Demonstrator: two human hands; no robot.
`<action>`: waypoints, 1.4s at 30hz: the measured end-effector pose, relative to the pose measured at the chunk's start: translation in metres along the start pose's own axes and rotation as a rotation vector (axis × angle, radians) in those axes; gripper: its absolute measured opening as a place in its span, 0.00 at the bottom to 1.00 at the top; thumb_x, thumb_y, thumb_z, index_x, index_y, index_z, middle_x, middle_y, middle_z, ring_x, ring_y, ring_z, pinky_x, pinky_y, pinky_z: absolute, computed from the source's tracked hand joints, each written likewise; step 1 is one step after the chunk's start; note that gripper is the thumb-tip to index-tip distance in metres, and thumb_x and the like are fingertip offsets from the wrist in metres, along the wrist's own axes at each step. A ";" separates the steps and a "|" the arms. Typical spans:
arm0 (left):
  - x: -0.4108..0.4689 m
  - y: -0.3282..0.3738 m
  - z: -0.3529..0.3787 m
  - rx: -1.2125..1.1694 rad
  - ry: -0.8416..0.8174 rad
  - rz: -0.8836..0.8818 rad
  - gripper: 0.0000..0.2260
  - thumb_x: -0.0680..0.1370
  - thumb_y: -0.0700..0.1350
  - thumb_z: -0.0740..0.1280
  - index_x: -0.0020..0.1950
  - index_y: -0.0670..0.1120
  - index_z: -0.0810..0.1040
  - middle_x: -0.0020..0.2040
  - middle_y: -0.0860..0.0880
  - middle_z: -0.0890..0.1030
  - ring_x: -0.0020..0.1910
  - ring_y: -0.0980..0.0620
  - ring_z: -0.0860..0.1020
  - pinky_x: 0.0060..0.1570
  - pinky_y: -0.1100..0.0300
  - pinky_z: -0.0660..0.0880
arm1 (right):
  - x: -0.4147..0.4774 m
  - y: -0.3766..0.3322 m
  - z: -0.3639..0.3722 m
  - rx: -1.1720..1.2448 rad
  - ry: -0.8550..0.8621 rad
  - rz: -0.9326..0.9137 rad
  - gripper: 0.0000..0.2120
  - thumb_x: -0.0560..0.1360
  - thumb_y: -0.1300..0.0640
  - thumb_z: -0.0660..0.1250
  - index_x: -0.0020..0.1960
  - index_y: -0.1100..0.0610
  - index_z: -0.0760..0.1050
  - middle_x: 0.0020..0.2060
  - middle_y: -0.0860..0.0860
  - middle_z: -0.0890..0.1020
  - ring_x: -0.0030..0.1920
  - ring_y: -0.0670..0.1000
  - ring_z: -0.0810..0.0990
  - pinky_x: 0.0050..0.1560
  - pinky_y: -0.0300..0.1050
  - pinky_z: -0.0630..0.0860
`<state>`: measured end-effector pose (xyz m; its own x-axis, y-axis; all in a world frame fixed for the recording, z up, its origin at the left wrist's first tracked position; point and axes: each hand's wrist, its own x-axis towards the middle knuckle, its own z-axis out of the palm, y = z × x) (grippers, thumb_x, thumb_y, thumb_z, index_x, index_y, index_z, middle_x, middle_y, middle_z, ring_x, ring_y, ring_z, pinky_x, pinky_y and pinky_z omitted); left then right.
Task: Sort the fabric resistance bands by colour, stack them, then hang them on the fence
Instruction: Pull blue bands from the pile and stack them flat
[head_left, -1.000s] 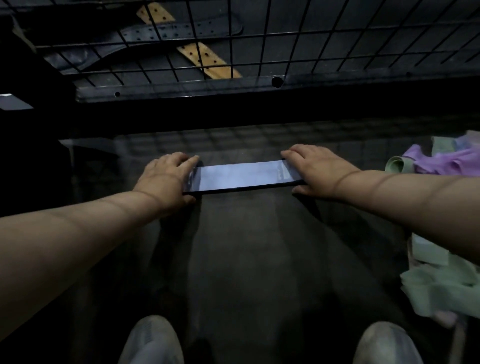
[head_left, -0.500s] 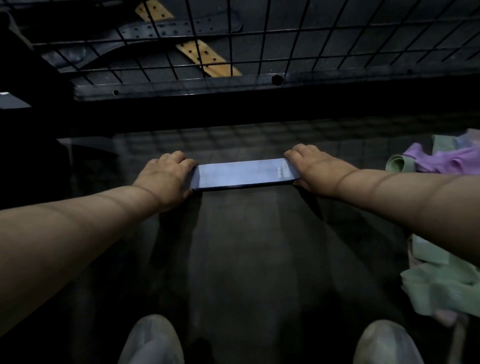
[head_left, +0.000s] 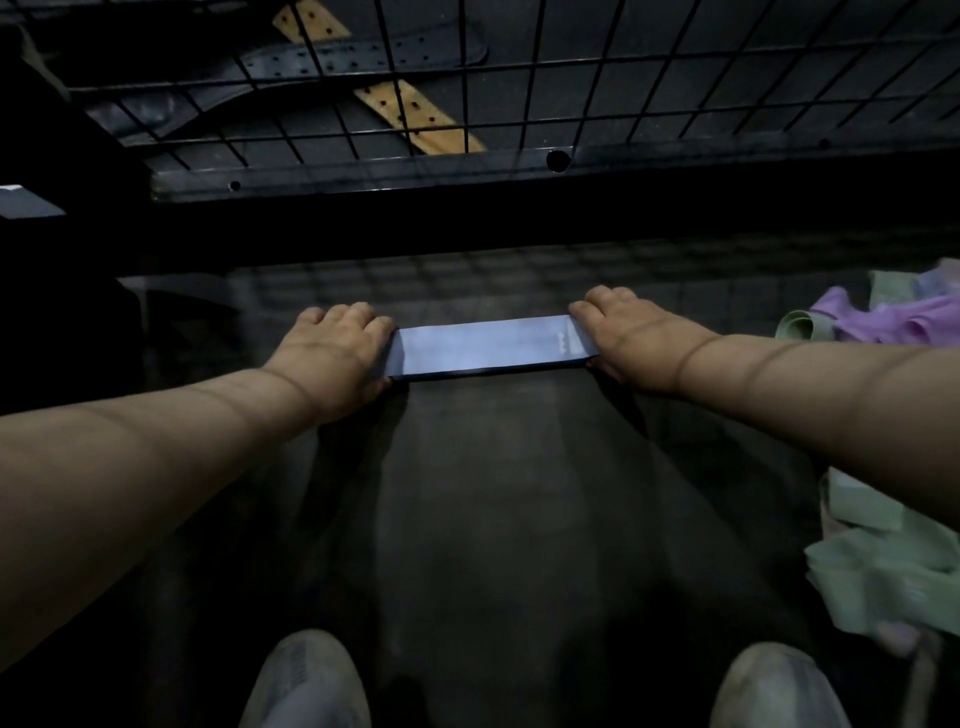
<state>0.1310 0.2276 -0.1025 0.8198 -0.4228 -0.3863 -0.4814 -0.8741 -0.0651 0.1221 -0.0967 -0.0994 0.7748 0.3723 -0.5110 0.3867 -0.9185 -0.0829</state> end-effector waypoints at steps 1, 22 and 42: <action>0.000 0.001 0.000 0.020 -0.001 -0.006 0.28 0.75 0.59 0.66 0.72 0.48 0.67 0.65 0.45 0.72 0.63 0.43 0.72 0.61 0.49 0.65 | 0.000 0.000 0.000 -0.008 -0.003 0.003 0.30 0.78 0.56 0.65 0.75 0.62 0.59 0.70 0.61 0.63 0.68 0.62 0.65 0.68 0.56 0.67; -0.010 0.009 -0.001 -0.521 0.001 -0.447 0.34 0.76 0.56 0.68 0.77 0.45 0.60 0.73 0.42 0.60 0.73 0.40 0.59 0.71 0.49 0.60 | -0.003 0.005 0.005 0.455 0.102 0.398 0.40 0.74 0.40 0.69 0.75 0.61 0.58 0.70 0.60 0.62 0.71 0.62 0.63 0.71 0.52 0.63; -0.001 0.035 -0.006 -0.792 0.079 -0.955 0.21 0.82 0.49 0.55 0.72 0.39 0.66 0.70 0.37 0.62 0.69 0.35 0.63 0.70 0.48 0.60 | -0.005 0.006 0.025 0.916 0.309 0.765 0.17 0.80 0.45 0.60 0.58 0.59 0.73 0.58 0.57 0.77 0.59 0.58 0.76 0.54 0.44 0.68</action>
<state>0.1154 0.1960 -0.0991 0.7684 0.4726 -0.4315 0.6149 -0.7319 0.2935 0.1075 -0.1076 -0.1190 0.7815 -0.4005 -0.4783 -0.6152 -0.6221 -0.4843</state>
